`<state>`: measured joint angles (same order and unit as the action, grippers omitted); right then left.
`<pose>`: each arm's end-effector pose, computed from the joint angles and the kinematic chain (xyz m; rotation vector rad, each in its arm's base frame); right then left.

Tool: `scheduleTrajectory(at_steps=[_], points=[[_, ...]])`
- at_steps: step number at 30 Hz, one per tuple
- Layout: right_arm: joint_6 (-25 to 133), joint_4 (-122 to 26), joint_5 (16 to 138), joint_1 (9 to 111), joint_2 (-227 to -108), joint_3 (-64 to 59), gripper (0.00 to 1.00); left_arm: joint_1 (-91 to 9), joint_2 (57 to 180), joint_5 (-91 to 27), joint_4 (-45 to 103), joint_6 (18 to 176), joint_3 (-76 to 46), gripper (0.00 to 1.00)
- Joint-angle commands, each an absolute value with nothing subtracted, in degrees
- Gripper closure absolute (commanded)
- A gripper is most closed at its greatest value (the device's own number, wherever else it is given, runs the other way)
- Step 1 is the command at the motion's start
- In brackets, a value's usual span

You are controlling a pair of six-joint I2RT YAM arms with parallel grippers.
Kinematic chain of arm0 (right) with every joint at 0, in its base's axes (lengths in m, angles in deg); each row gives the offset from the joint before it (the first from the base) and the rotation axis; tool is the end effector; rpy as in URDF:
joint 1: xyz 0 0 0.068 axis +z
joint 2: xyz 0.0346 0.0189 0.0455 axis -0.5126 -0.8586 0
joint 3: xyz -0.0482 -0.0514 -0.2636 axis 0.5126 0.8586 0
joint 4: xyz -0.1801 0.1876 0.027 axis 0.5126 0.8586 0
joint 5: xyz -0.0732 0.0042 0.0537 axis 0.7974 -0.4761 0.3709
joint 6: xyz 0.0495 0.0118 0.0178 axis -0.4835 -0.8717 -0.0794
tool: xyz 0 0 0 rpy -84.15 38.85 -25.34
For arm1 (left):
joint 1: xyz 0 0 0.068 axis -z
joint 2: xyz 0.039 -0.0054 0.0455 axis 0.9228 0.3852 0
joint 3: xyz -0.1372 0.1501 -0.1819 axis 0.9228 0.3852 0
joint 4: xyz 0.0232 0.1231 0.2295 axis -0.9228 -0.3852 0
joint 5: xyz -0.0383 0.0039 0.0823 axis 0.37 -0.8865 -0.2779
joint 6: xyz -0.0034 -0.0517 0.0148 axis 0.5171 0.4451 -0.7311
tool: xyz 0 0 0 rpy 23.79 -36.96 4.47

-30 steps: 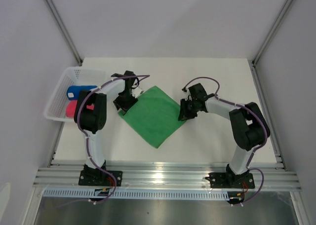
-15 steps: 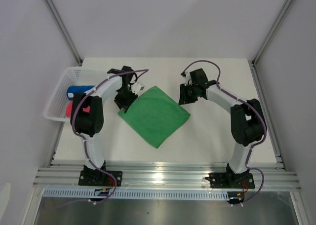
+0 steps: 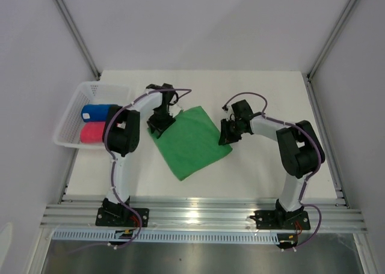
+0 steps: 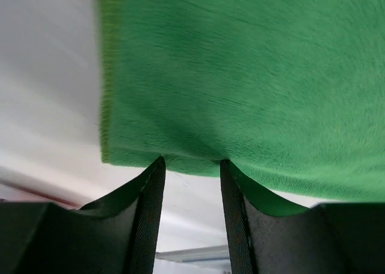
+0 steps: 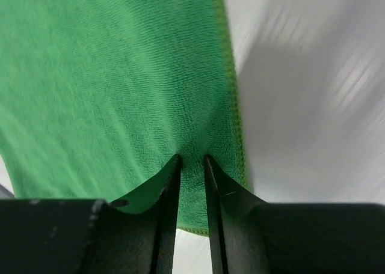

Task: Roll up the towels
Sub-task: Fold the towel

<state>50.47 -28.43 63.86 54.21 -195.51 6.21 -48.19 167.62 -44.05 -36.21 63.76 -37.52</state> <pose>0.3429 0.1622 0.1514 -0.4322 2.6609 0.6814 0.3846 -0.1310 0.1551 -1.0921 -2.8967 -0.0960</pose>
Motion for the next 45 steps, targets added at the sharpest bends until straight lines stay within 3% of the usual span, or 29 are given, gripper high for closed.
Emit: scheduleTrajectory(at_steps=[1, 4, 12, 19, 22, 25, 29, 35, 45], points=[[46.26, -27.85, 64.53, 55.36, -192.56, 13.14, 0.74, -48.27, 171.77, -47.47, -39.55, 62.82, -47.89, 0.55], [43.45, -28.03, 64.96, 56.84, -190.10, 15.43, 0.74, -47.75, 176.08, -48.87, -43.25, 60.81, -56.76, 0.55], [43.25, -22.50, 64.61, 60.28, -182.90, 16.15, 0.70, -44.67, 176.80, -52.74, -41.94, 56.76, -61.37, 0.55], [47.74, -19.41, 66.81, 55.72, -184.46, -2.00, 0.65, -44.93, 165.74, -48.64, -42.54, 58.25, -61.28, 0.52], [48.18, -22.74, 65.68, 54.66, -192.80, -11.23, 0.73, -44.41, 159.50, -41.60, -46.23, 59.04, -59.70, 0.51], [47.13, -25.82, 62.34, 54.48, -203.08, -20.37, 0.91, -42.30, 153.26, -31.58, -46.86, 59.05, -51.28, 0.51], [43.71, -28.54, 59.87, 54.39, -213.02, -28.04, 0.99, -36.16, 146.48, -29.27, -41.24, 57.11, -32.86, 0.53], [36.33, -35.49, 57.93, 54.22, -220.85, -29.56, 1.00, -32.90, 146.46, -29.53, -34.22, 58.07, -19.55, 0.55], [29.02, -33.74, 72.50, 51.06, -219.73, -24.03, 1.00, -32.10, 150.16, -35.60, -31.92, 57.20, -13.91, 0.56]])
